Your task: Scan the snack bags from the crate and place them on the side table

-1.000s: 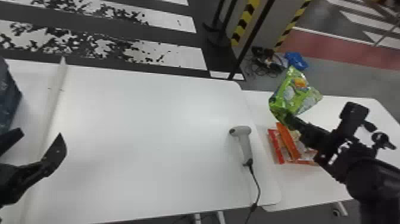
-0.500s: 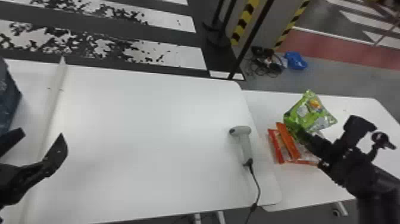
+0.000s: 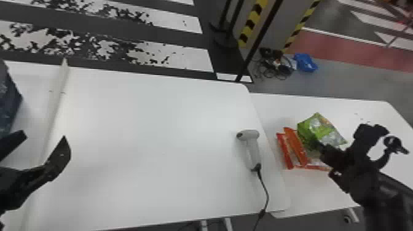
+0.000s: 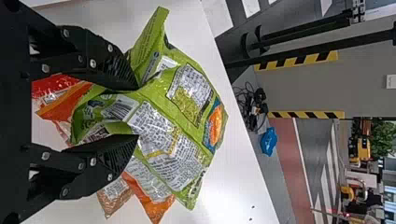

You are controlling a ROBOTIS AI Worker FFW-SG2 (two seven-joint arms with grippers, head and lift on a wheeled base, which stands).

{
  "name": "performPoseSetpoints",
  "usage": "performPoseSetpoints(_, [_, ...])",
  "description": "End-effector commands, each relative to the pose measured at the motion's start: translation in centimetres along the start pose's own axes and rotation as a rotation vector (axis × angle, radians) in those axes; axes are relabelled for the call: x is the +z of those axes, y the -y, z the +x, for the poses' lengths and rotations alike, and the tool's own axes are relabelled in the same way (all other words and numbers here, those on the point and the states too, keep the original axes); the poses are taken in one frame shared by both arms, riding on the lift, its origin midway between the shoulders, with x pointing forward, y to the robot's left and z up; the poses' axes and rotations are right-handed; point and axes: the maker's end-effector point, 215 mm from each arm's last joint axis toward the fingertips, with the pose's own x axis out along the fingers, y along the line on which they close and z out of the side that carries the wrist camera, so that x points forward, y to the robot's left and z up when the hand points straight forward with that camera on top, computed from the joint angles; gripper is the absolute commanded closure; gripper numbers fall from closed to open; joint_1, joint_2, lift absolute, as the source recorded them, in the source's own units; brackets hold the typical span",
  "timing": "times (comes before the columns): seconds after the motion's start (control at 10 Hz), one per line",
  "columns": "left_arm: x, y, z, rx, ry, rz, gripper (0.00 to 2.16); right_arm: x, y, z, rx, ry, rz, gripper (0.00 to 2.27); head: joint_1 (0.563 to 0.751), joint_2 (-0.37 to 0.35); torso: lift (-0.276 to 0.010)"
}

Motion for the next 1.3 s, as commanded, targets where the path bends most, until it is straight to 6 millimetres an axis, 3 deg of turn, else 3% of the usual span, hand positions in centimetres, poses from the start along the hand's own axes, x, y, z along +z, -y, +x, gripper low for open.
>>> performPoseSetpoints(0.0, [0.8, 0.2, 0.1, -0.001, 0.014, 0.002, 0.04, 1.0, -0.3, -0.9, 0.001, 0.031, -0.013, 0.06, 0.695, -0.35, -0.081])
performPoseSetpoints(0.3, [3.0, 0.9, 0.0, -0.005, 0.042, 0.009, 0.04, 3.6, -4.1, -5.0, 0.062, 0.132, -0.046, 0.06, 0.695, -0.35, -0.081])
performPoseSetpoints(0.6, [3.9, 1.6, -0.4, -0.013, 0.051, 0.008, 0.04, 4.1, -11.6, -10.8, 0.19, 0.201, -0.113, 0.06, 0.695, -0.35, -0.081])
performPoseSetpoints(0.9, [3.9, 1.9, -0.8, -0.01, 0.048, 0.005, 0.04, 1.1, -20.8, -14.8, 0.299, 0.189, -0.226, 0.06, 0.695, -0.35, -0.081])
performPoseSetpoints(1.2, [3.9, 2.4, -1.2, -0.017, 0.047, 0.004, 0.04, -1.5, -30.6, -19.4, 0.418, 0.322, -0.308, 0.07, 0.695, -0.23, -0.081])
